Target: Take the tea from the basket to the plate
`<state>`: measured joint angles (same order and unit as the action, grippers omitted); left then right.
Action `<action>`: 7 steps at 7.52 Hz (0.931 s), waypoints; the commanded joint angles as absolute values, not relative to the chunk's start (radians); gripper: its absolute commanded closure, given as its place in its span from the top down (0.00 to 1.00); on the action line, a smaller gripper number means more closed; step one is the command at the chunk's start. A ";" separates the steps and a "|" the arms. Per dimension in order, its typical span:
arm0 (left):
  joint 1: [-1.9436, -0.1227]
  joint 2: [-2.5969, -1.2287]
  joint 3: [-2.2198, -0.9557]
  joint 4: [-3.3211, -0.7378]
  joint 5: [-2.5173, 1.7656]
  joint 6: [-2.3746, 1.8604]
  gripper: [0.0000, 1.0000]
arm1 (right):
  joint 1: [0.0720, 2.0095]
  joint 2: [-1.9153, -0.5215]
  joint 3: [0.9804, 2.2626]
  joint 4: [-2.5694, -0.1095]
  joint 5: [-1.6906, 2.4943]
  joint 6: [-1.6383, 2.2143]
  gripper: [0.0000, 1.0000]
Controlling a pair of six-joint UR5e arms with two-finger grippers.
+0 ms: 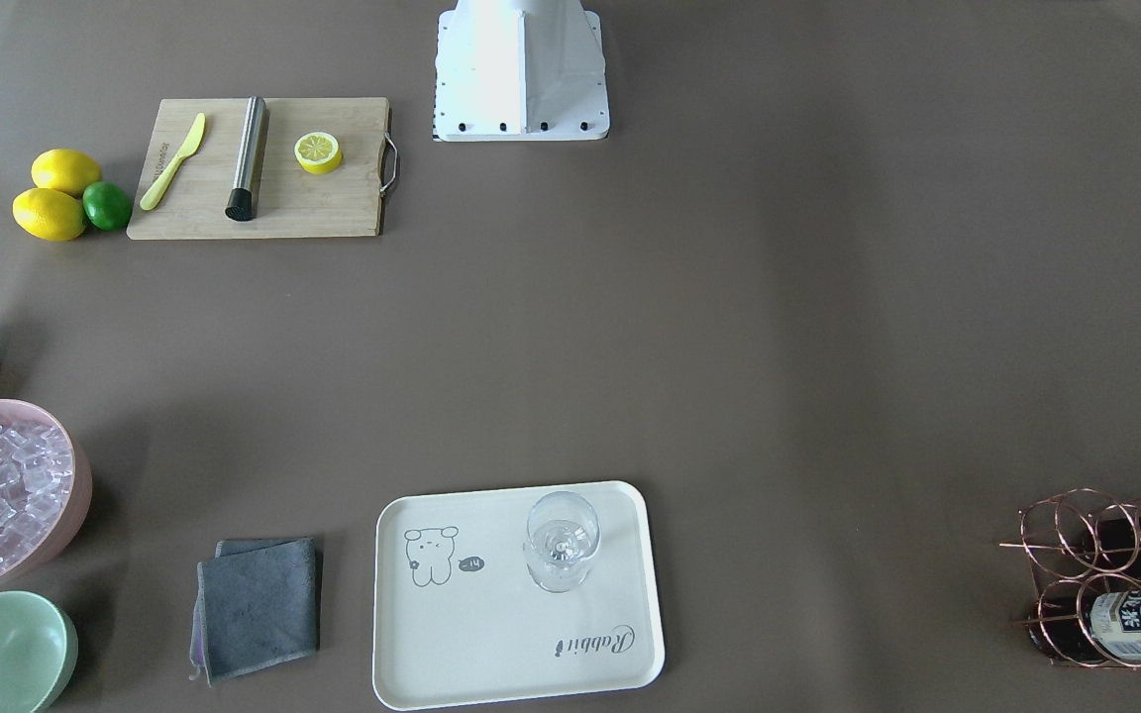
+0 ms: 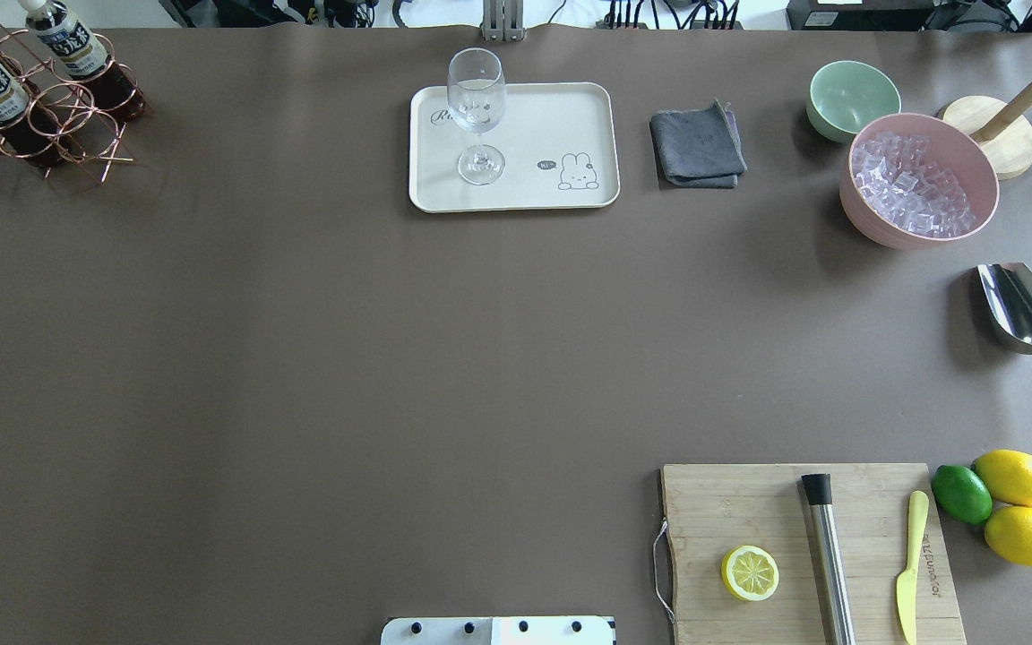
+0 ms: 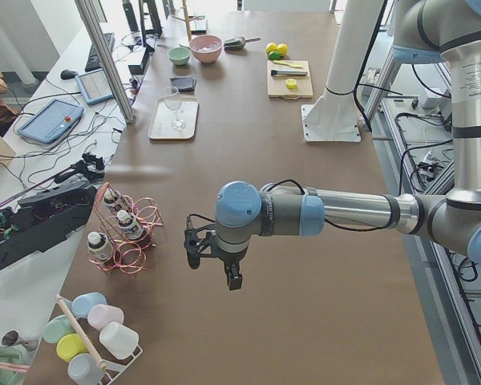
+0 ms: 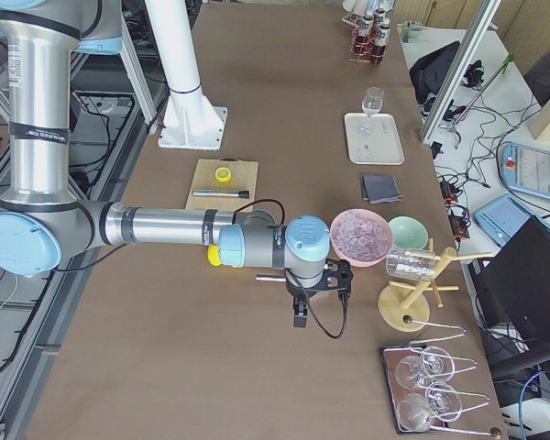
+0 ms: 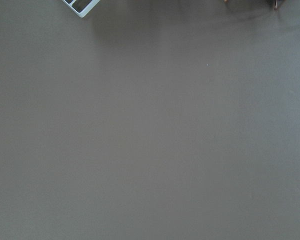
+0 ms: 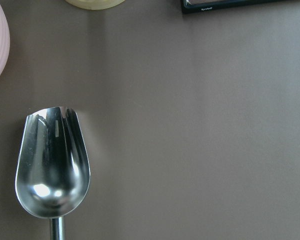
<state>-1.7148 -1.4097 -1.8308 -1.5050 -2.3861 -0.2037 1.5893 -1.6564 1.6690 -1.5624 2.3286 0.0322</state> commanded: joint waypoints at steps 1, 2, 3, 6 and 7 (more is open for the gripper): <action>-1.721 -1.604 -1.836 -1.328 -2.405 -0.667 0.98 | 1.589 -1.655 1.675 -1.560 2.330 0.032 1.00; -1.720 -1.649 -1.823 -1.313 -2.401 -0.775 0.98 | 1.589 -1.655 1.677 -1.560 2.332 0.032 1.00; -1.715 -1.701 -1.789 -1.319 -2.398 -0.936 0.98 | 1.588 -1.652 1.678 -1.559 2.330 0.032 1.00; -1.710 -1.920 -1.604 -1.333 -2.398 -1.327 0.98 | 1.583 -1.629 1.703 -1.560 2.387 0.031 1.00; -1.700 -1.978 -1.533 -1.332 -2.395 -1.388 0.98 | 1.542 -1.629 1.747 -1.565 2.396 0.034 1.00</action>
